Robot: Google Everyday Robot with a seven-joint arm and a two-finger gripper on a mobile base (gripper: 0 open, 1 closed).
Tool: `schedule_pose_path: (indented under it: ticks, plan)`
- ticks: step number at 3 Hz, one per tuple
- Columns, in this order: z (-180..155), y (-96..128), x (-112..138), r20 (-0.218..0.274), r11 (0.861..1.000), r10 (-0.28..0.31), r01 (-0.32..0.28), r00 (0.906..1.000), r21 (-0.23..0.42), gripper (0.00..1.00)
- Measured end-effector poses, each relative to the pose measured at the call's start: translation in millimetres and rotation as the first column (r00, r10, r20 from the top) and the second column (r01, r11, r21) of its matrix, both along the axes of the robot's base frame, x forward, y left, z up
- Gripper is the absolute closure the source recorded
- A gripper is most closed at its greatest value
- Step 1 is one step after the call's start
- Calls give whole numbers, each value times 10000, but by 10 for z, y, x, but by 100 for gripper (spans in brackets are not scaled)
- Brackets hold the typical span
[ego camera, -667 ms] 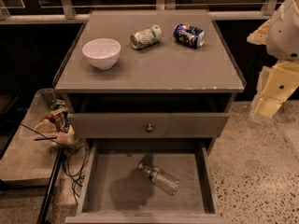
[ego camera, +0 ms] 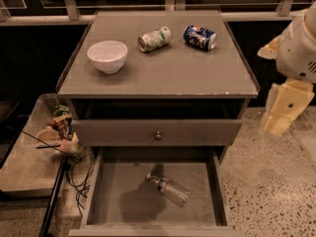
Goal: Pick water bottle from middle drawer and place on counter
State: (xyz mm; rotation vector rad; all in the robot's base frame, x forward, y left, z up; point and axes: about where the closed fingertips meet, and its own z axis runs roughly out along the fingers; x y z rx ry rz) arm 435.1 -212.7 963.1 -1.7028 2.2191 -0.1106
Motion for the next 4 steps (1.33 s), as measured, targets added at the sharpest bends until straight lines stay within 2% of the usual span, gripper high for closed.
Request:
schedule_pose_path:
  ticks: [1,2,3,4]
  plan:
    - [-447,30,-105,-402,9995,-76,89,9992,309,0]
    - [-965,86,-292,-602,9974,20,23,9982,714,0]
    - [-1490,91,-507,-374,9870,157,-95,9992,1603,0]
    - [-1960,125,-461,329,9776,677,-729,9972,1977,0]
